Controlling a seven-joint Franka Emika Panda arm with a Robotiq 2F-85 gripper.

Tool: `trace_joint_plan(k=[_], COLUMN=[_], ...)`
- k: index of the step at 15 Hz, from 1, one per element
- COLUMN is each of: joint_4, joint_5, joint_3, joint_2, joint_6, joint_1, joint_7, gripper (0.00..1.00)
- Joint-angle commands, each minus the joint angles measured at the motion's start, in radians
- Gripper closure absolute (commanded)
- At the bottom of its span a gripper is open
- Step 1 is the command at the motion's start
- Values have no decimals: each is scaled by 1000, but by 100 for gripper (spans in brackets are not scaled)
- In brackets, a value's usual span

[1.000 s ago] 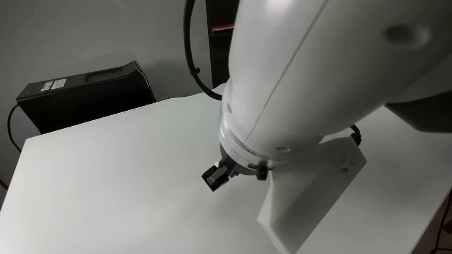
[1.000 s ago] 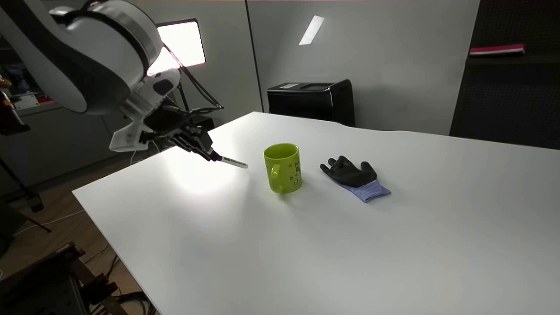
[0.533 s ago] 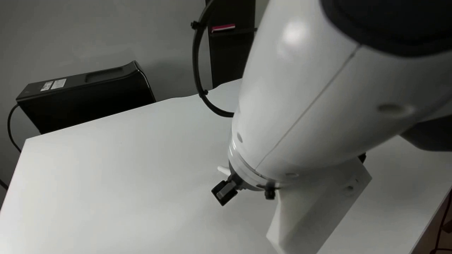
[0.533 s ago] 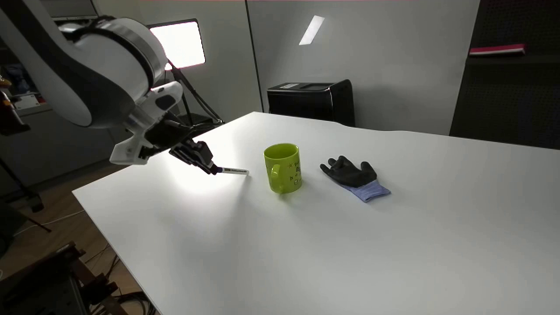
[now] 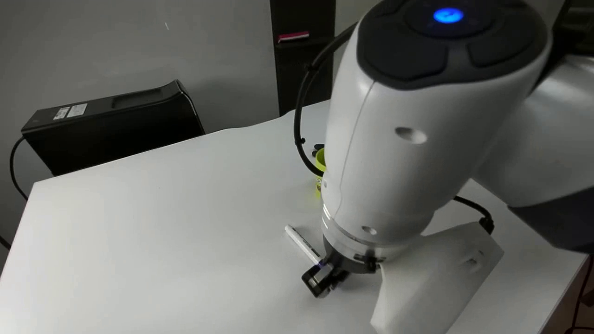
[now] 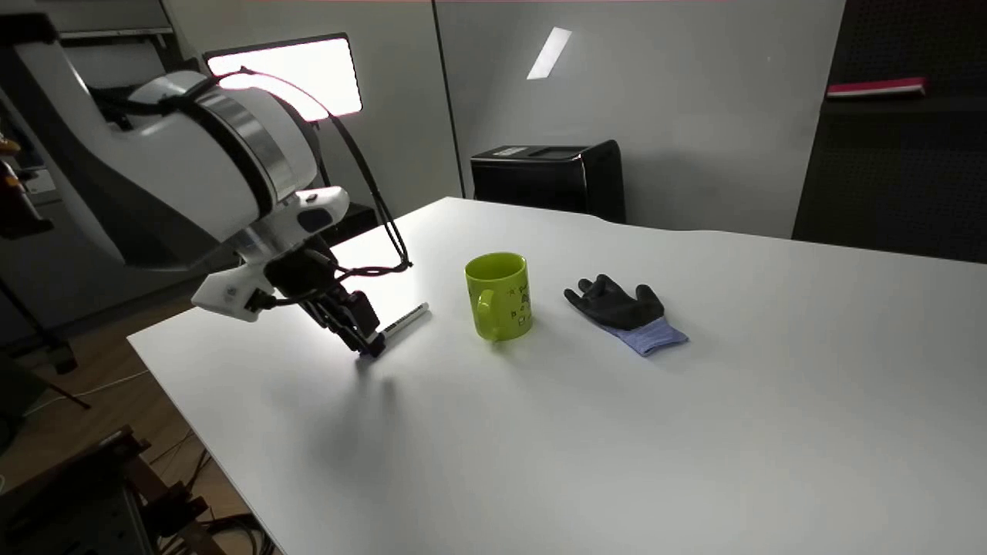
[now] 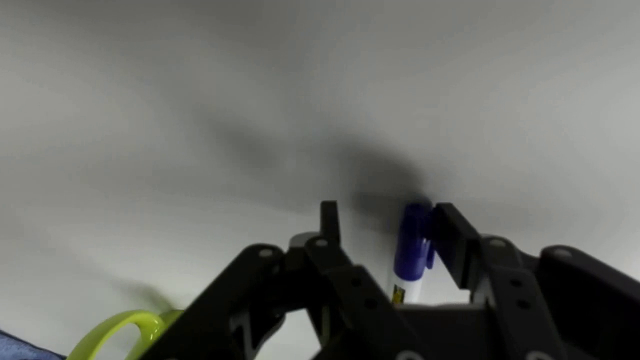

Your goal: Take the pen out of the mug and put it on the table

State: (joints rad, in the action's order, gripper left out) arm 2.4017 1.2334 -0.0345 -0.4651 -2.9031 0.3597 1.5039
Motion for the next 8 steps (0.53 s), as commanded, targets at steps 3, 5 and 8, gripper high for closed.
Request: trace_joint_plan(k=[3,5,8], joint_4=[50,49,31], joint_5=[-377,-520,-738], joint_3=[-128,-223,-349], joint_2=[58,85,125], joint_6=[60,105,186], joint_1=[-155,-256,-375], joint_7=[-410,-562,-771], gripper=[3,0,0])
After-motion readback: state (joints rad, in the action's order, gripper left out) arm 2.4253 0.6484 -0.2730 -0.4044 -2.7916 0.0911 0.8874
